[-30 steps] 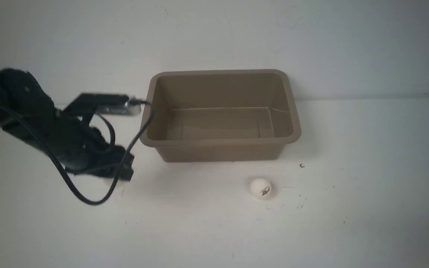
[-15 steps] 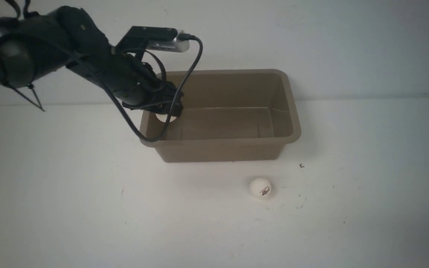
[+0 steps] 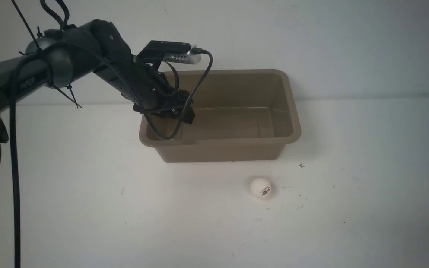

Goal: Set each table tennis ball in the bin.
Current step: Use the left arm to put the table tennis ball into the box, then use the right arm to clamp the table tennis ball closest to it

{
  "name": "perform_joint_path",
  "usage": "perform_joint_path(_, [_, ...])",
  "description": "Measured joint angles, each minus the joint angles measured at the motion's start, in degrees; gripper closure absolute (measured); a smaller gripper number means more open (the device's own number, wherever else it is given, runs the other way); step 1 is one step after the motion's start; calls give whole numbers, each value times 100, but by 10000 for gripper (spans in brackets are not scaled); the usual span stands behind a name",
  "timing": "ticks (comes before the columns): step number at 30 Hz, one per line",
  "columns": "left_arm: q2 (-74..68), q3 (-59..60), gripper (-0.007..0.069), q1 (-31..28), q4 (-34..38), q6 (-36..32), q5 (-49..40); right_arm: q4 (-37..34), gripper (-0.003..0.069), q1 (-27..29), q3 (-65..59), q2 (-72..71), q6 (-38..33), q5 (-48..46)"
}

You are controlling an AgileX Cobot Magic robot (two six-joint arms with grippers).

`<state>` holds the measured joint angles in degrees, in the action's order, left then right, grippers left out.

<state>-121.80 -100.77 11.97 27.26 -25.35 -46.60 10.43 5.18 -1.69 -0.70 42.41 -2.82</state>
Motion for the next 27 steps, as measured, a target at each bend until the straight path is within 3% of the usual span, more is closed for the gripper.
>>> perform_joint_path(3, [23, -126, 97, 0, -70, -175, -375, 71, 671, -76, 0, 0, 0, -30])
perform_joint_path(6, [405, -299, 137, 0, -289, -501, -960, 148, 670, -571, 147, 119, -38, -302])
perform_joint_path(14, [2617, 231, 272, 0, -577, -604, -823, 315, 669, -2860, 1001, 1927, -550, -610])
perform_joint_path(19, [4360, 1994, 272, 0, -617, -581, -54, 1061, 669, -3779, 2359, 3307, -737, -940])
perform_joint_path(27, [7098, 5254, 274, 0, -693, -393, 1691, 1944, 669, -4069, 4158, 5864, -756, -2567])
